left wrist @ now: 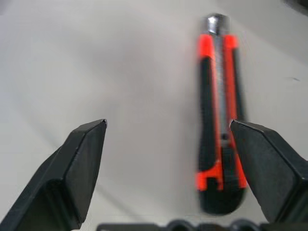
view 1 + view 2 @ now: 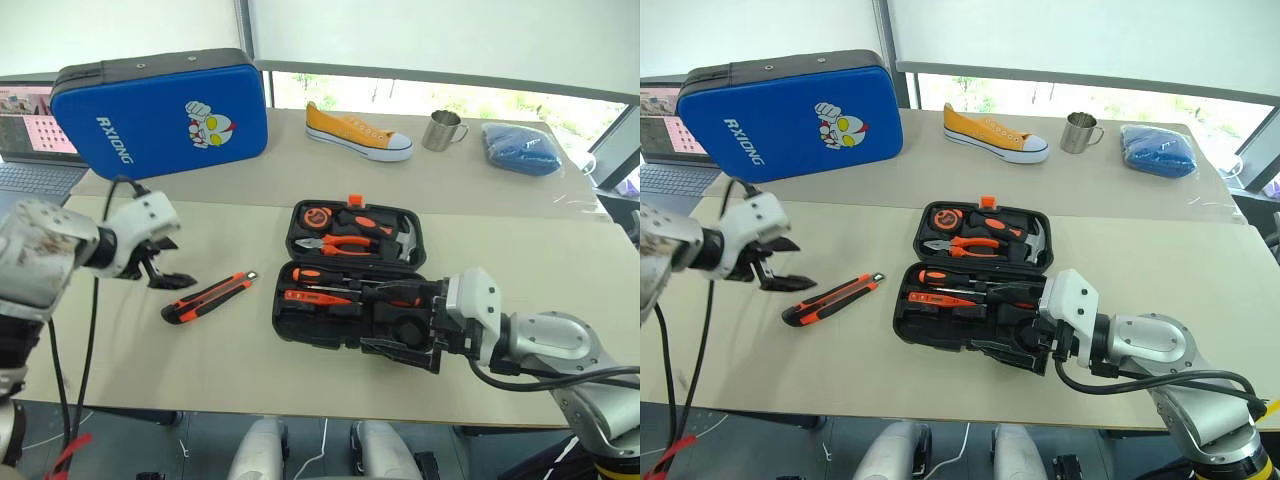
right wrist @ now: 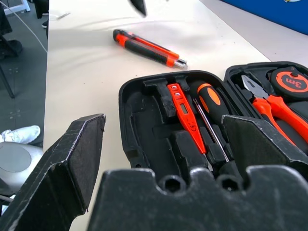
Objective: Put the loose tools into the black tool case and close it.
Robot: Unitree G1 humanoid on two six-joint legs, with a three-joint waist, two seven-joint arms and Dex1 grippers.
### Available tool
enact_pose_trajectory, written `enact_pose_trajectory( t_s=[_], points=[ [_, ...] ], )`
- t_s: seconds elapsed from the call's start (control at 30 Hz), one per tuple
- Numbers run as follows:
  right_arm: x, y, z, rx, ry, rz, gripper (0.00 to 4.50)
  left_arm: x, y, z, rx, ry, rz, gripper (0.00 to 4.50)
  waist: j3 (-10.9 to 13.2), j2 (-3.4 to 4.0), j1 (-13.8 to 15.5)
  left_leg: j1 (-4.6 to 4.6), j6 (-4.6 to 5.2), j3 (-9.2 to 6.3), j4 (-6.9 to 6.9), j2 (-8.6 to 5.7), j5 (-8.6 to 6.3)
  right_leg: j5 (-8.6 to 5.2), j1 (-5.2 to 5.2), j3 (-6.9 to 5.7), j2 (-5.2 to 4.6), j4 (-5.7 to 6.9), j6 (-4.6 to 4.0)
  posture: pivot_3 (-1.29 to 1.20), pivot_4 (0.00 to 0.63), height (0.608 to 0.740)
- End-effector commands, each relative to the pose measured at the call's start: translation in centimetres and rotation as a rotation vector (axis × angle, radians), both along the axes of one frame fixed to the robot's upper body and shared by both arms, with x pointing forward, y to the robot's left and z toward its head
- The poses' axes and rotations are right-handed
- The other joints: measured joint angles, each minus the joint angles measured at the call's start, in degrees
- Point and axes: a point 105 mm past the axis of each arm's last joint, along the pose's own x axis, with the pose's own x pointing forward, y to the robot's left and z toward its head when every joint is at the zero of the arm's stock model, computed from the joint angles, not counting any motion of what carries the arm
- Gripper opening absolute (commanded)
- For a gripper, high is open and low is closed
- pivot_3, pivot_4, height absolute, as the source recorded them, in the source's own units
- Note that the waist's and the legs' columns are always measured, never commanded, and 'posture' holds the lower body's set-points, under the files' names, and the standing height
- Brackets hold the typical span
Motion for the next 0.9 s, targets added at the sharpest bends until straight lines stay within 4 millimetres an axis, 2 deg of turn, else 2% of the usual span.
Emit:
enact_pose_trajectory(
  t_s=[0.03,0.23,0.57,0.67,0.83,0.9],
  points=[
    [-0.1,0.3,0.6,0.012,-0.025,0.011,4.5,0.0,-1.6,-0.9,-0.022,0.06,-0.09,4.45,0.0,0.0,0.1,-0.01,0.0,0.0,0.0,0.03,0.0,0.0,-0.01,0.0,0.0,0.0,0.0,0.0,0.15,0.74],
    [-0.1,0.4,0.5,0.011,-0.026,0.008,4.5,-0.6,-2.8,-2.7,-0.009,0.166,-0.179,4.45,0.0,0.0,0.0,-0.05,0.0,-0.01,0.01,0.04,0.0,0.01,-0.02,0.0,0.01,0.01,-0.01,0.0,0.15,0.74],
    [-0.4,0.8,0.6,0.022,-0.025,-0.008,4.5,-1.6,-1.9,-7.0,0.16,0.262,-0.199,4.45,0.0,0.02,0.0,-0.01,0.0,-0.02,0.01,0.05,0.0,0.0,-0.01,0.01,0.01,0.01,-0.01,0.0,0.15,0.74],
    [-0.4,0.8,0.7,0.021,-0.027,-0.011,4.5,-1.8,-2.0,-7.3,0.147,0.265,-0.199,3.73,0.0,0.03,-0.1,0.07,0.0,-0.01,0.01,0.06,0.0,0.0,0.06,0.02,0.01,0.03,-0.01,0.0,0.15,0.74],
    [-0.4,0.8,0.9,0.016,-0.027,-0.01,4.5,-1.1,-1.2,-7.0,0.14,0.231,-0.147,1.78,0.0,0.03,-0.2,0.09,0.01,0.0,-0.01,0.06,0.0,0.0,0.04,0.04,0.03,0.03,-0.01,0.0,0.15,0.74],
    [-0.3,0.8,1.0,0.016,-0.029,-0.01,4.5,-0.3,-0.7,-6.5,0.127,0.186,-0.103,1.62,0.0,0.04,-0.1,0.09,0.01,0.0,0.0,0.06,0.0,0.0,0.05,0.04,0.02,0.03,-0.01,0.0,0.15,0.74]
  ],
)
